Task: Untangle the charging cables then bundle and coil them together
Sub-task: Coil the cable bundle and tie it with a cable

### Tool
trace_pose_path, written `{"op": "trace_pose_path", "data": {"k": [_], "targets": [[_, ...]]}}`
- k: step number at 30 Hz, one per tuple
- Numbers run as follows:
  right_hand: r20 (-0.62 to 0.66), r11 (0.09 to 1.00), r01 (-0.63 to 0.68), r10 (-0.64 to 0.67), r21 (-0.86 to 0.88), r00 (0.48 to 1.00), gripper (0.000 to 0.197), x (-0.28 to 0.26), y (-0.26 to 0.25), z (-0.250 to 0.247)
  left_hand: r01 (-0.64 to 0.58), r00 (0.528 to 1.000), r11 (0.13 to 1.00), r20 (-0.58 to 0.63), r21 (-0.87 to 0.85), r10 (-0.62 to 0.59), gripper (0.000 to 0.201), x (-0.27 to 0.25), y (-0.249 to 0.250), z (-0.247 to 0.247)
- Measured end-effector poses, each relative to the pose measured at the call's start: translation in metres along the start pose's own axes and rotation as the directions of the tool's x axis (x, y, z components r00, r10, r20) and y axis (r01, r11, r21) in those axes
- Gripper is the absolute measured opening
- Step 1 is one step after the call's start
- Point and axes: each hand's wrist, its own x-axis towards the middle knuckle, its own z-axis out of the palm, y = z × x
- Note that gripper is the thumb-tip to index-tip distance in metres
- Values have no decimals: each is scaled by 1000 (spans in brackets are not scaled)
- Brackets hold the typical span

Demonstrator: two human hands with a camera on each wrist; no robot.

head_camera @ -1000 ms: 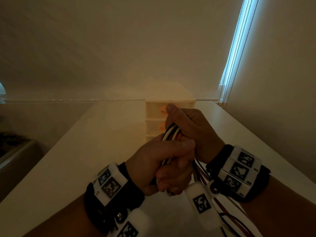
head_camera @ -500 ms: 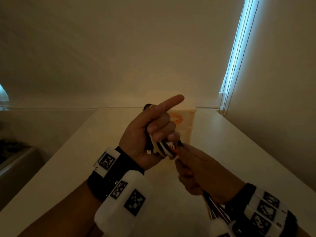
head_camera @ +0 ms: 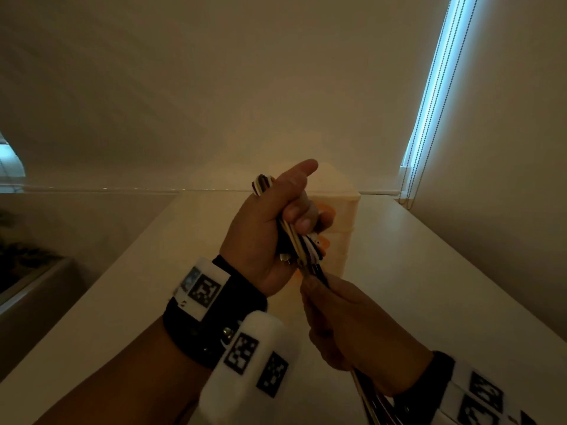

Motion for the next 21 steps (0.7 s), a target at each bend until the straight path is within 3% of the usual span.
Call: {"op": "trace_pose_path", "data": {"k": [3,6,8,10,11,13,15,17,21], "targets": [[-10,996,-70,69,-47,998,22,-7,-2,4,-82,994,974,-53,213,96,52,2,0,-1],[6,987,-127,129,-102,992,19,-15,-8,6,-171,980,899,-26,404,198,54,0,-2,0],[11,965,-168,174,-200,985,24,-20,-9,6,-274,952,765,49,582,303,52,0,-2,-1],[-4,919,-182,192,-350,981,23,-28,-10,5,-365,915,564,172,741,365,38,1,2,-12],[-27,869,-153,159,-471,987,20,-33,-10,3,-372,910,482,209,793,358,23,3,2,-24],[-62,727,-79,50,-682,997,17,-42,-16,-4,-320,937,420,219,849,272,5,3,-1,-41],[-63,673,-53,9,-738,998,20,-52,-29,-10,-346,932,323,284,881,224,27,-2,-10,-42],[-26,557,-15,-11,-830,1000,24,-58,-43,-12,-387,920,273,351,881,174,39,-7,-16,-35],[57,318,92,-118,-944,991,32,-67,-68,-20,-390,921,197,379,899,95,33,-13,-15,-23]]}}
